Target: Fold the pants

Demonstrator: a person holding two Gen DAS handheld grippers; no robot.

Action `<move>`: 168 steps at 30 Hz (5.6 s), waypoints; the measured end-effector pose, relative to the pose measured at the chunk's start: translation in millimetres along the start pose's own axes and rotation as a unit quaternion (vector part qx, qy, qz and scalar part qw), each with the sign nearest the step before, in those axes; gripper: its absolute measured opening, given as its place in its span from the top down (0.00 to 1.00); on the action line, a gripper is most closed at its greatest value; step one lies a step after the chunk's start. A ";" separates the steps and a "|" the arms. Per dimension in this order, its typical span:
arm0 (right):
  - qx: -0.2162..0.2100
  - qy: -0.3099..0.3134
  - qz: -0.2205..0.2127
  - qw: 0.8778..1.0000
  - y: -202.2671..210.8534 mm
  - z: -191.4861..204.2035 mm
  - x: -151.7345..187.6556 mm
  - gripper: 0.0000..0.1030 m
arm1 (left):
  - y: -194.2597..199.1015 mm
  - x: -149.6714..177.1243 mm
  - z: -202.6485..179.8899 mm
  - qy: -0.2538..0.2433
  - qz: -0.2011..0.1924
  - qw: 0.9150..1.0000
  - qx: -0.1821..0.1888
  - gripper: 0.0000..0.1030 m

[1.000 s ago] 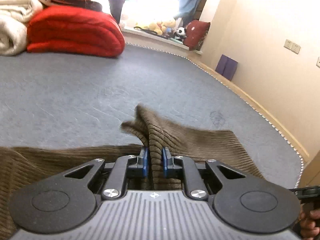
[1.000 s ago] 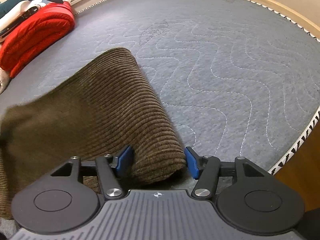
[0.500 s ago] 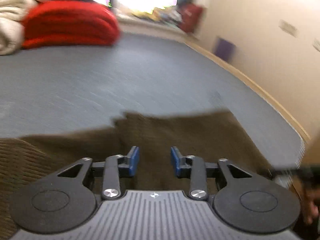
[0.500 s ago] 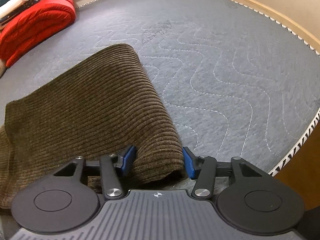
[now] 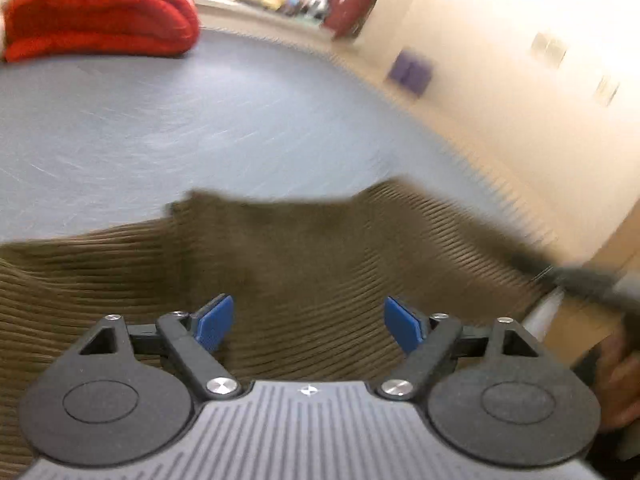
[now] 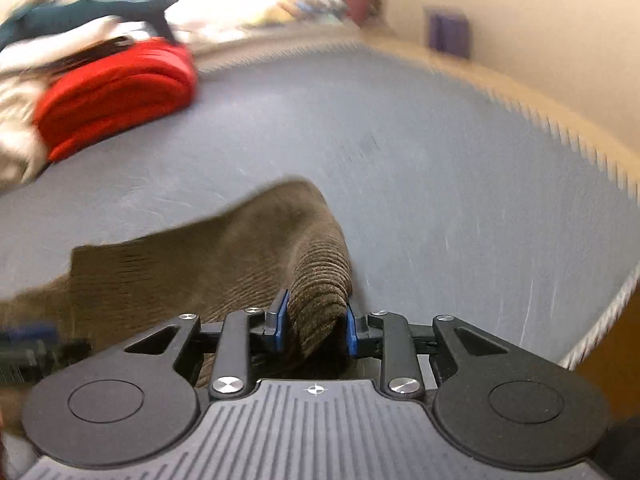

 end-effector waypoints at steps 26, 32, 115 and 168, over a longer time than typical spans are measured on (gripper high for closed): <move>-0.195 0.390 -0.139 0.889 91.3 190.4 25.6 0.63 | 8.2 -9.9 23.0 0.052 0.045 0.998 -0.009 0.80; -0.286 0.249 -0.138 0.915 115.4 165.5 -13.0 0.48 | 66.9 -39.4 48.6 0.094 -0.004 0.994 -0.047 0.81; -0.112 -0.002 0.055 0.992 -137.9 -52.3 -73.5 0.64 | -81.1 -100.2 -22.6 -0.011 -0.013 0.981 -0.195 0.41; -0.042 0.028 0.079 0.996 -3.0 -6.2 8.6 0.06 | 34.5 17.6 -118.0 -0.041 -0.071 0.962 -0.260 0.05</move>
Point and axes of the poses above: each gripper's, at about its wrist camera, not at the fingertips, and y roughly against the way its jaws point, z to its left, x to its underside, the point moved 7 cm from there along -y, roughly the way its jaws point, and after that the axes turned 10 degrees about y, right-handed, at the moved point
